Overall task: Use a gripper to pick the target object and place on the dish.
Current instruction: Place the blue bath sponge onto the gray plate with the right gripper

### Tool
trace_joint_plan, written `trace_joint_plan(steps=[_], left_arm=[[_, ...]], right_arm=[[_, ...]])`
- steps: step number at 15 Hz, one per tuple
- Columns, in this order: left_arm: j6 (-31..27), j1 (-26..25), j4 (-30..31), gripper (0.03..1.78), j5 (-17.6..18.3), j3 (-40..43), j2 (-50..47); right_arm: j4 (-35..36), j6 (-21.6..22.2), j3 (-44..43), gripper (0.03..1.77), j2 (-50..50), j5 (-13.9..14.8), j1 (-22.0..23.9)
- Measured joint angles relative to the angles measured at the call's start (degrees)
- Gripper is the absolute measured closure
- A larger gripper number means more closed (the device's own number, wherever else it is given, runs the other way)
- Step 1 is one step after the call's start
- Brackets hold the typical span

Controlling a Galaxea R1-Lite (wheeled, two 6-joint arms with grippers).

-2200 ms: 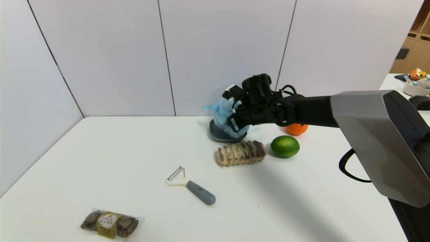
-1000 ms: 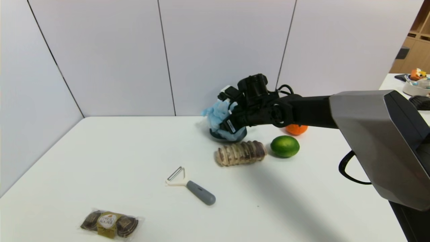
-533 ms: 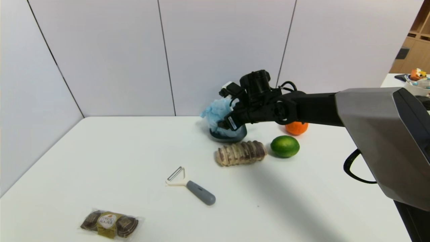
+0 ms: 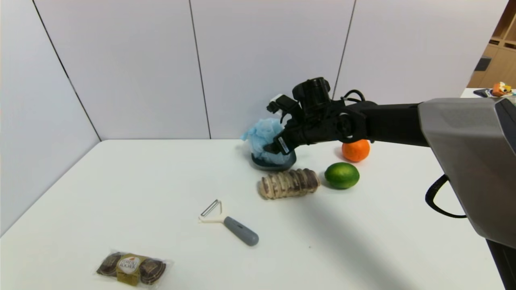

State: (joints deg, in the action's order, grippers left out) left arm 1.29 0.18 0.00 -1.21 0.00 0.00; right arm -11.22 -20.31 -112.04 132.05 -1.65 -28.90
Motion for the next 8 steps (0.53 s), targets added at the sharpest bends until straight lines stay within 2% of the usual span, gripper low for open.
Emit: trace_joint_plan(steps=[8], left_arm=[[0.0, 0.0, 0.0, 0.12, 0.0, 0.0, 0.0]], right_arm=[[-0.5, -0.1, 0.2, 0.11, -6.1, -0.1, 0.3]])
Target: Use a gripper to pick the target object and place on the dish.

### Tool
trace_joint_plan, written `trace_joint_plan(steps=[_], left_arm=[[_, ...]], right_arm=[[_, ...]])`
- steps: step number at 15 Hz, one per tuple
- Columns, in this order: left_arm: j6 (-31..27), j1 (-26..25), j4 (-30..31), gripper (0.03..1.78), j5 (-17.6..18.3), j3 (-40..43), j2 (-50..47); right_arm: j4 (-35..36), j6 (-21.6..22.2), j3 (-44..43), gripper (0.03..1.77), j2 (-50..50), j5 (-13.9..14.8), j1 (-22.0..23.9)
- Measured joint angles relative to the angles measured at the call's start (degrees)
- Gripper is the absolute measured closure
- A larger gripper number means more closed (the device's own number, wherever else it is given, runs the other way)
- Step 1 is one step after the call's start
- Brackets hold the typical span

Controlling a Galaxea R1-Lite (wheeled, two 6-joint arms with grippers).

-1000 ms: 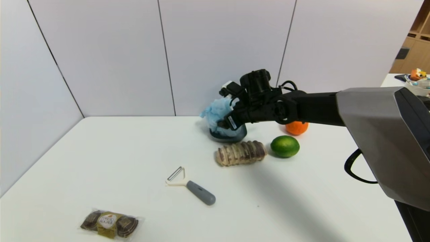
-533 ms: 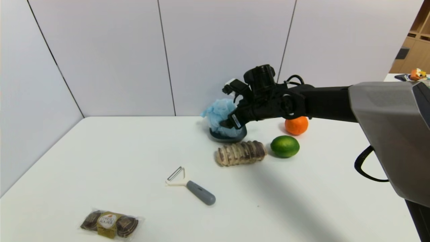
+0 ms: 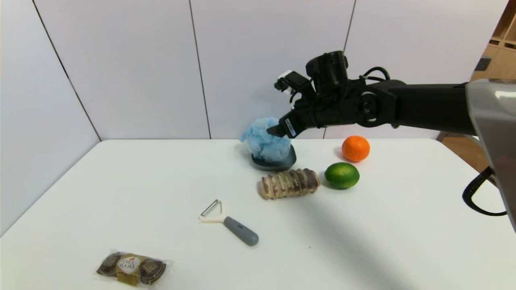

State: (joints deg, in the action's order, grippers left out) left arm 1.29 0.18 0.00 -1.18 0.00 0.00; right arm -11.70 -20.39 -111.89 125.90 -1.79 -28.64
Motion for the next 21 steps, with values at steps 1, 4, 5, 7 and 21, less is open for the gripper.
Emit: trace_joint_plan(steps=[1, 4, 5, 7, 21], left_arm=[[0.0, 0.0, 0.0, 0.12, 0.0, 0.0, 0.0], [0.0, 0.0, 0.0, 0.12, 0.0, 0.0, 0.0], [0.0, 0.0, 0.0, 0.12, 0.0, 0.0, 0.0], [0.0, 0.0, 0.0, 0.12, 0.0, 0.0, 0.0], [0.0, 0.0, 0.0, 0.12, 0.0, 0.0, 0.0]], right_arm=[[-0.2, 0.0, 0.0, 0.11, -1.3, 0.0, 0.0], [1.0, -0.8, 0.0, 0.11, -6.7, 0.4, 0.3], [1.8, -1.5, 0.0, 0.11, -9.2, 0.8, 1.0], [2.3, -1.6, 0.0, 0.11, -14.7, 1.5, 3.3], [30.4, 5.2, 41.6, 0.10, -58.7, 0.4, 27.6]])
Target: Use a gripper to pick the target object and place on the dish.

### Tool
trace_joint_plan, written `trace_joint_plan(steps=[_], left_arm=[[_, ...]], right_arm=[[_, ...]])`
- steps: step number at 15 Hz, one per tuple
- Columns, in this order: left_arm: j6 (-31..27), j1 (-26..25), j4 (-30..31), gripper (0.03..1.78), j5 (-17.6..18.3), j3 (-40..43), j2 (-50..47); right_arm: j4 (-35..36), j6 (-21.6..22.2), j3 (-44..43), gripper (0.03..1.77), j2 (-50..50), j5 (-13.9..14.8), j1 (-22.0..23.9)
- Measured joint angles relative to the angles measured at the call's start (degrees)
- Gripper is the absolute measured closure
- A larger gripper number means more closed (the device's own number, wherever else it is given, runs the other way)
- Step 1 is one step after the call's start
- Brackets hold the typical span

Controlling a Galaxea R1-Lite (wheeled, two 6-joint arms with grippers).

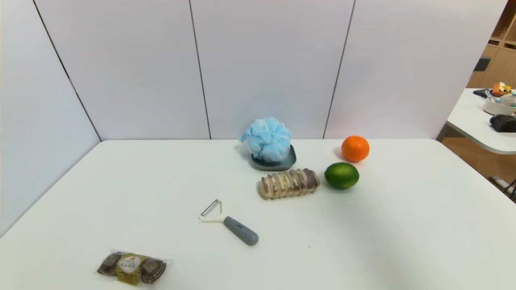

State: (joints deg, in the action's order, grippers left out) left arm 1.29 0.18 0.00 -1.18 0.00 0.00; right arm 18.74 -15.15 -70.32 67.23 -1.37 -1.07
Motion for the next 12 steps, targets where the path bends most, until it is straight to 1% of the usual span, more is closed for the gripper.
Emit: trace_joint_plan(steps=[3, 6, 8, 12], left_arm=[[0.0, 0.0, 0.0, 0.12, 0.0, 0.0, 0.0], [0.0, 0.0, 0.0, 0.12, 0.0, 0.0, 0.0], [0.0, 0.0, 0.0, 0.12, 0.0, 0.0, 0.0], [0.0, 0.0, 0.0, 0.12, 0.0, 0.0, 0.0]], right_arm=[[6.2, 2.8, 18.4, 0.10, -13.5, -0.9, 1.1], [11.9, 5.7, 34.5, 0.10, -26.0, -1.0, 2.0], [13.2, 6.9, 43.4, 0.10, -34.0, -1.0, 2.2], [13.8, 9.9, 58.2, 0.10, -48.5, -1.1, 2.3]])
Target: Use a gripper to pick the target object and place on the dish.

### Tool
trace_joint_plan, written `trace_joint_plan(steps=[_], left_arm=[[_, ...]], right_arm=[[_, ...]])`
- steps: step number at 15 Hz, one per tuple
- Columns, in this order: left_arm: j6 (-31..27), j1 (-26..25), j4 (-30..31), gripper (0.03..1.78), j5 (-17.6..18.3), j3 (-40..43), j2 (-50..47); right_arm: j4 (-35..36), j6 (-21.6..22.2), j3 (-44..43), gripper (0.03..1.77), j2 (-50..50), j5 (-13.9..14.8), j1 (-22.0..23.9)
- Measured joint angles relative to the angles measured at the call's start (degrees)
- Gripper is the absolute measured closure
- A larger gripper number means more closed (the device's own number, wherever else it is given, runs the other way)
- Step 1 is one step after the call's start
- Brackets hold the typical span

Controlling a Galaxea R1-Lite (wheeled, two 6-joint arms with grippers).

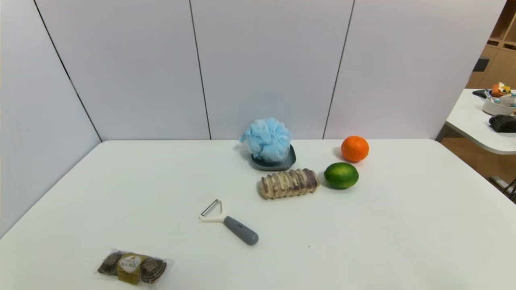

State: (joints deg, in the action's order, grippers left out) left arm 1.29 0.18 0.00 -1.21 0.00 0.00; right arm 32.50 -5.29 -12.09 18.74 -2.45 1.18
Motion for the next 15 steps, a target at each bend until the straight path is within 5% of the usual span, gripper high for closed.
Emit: trace_joint_plan(steps=[5, 11, 15], left_arm=[[0.0, 0.0, 0.0, 0.12, 0.0, 0.0, 0.0], [0.0, 0.0, 0.0, 0.12, 0.0, 0.0, 0.0], [0.0, 0.0, 0.0, 0.12, 0.0, 0.0, 0.0]], right_arm=[[-2.6, 0.7, 11.0, 0.10, -11.8, 0.0, -0.9], [-24.2, -0.7, 12.1, 0.09, -18.3, 0.2, -1.1], [-32.3, -0.9, 12.1, 0.09, -18.8, 0.7, -1.1]])
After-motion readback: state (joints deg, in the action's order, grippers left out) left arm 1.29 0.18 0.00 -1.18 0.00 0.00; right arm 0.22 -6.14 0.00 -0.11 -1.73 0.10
